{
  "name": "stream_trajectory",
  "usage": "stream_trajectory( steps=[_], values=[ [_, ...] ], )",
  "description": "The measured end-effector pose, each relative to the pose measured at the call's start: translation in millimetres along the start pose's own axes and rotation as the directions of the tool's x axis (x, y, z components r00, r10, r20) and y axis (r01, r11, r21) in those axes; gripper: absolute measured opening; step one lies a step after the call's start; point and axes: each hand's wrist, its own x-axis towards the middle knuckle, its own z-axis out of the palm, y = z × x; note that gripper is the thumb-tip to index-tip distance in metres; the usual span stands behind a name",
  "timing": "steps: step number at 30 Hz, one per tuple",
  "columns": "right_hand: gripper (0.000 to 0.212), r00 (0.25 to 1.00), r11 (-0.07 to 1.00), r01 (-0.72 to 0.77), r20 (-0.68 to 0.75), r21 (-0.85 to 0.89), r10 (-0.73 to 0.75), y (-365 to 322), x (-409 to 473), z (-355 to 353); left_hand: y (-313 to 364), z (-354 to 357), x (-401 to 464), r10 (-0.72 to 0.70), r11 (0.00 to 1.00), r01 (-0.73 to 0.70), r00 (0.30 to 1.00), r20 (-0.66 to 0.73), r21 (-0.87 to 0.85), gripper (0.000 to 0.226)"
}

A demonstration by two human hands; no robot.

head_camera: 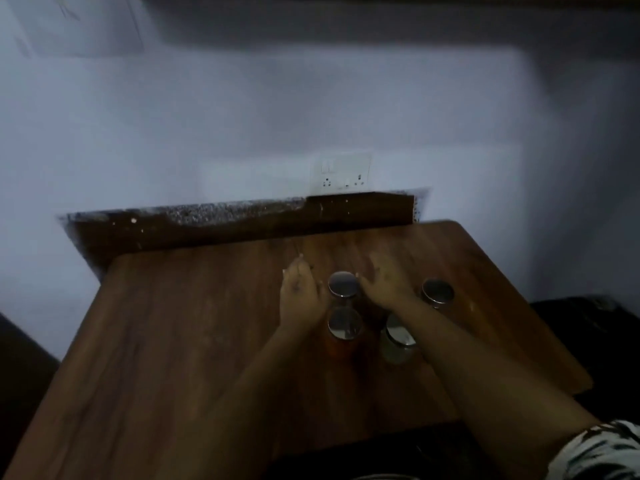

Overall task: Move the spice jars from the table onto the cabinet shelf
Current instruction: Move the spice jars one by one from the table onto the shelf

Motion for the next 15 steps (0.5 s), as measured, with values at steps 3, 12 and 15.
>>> stream_trajectory(
  steps=[3,12,15],
  values=[
    [0.051,0.976,0.990,0.100,0.201,-0.100,-0.078,17.3,-24.4,32.6,-7.3,23.1,-28.0,-0.038,0.999,0.034,0.993,0.113,0.037,0.049],
    [0.106,0.924,0.986,0.149,0.366,-0.081,-0.109,32.7,-41.3,92.6,-20.9,45.8,-86.2,-0.034,0.980,0.002,0.987,0.154,0.201,0.058],
    [0.094,0.948,0.998,0.067,0.311,-0.007,-0.062,35.6,-48.3,99.8,-19.6,55.3,-116.3,0.030,0.933,-0.122,0.964,0.264,0.339,0.056]
  ],
)
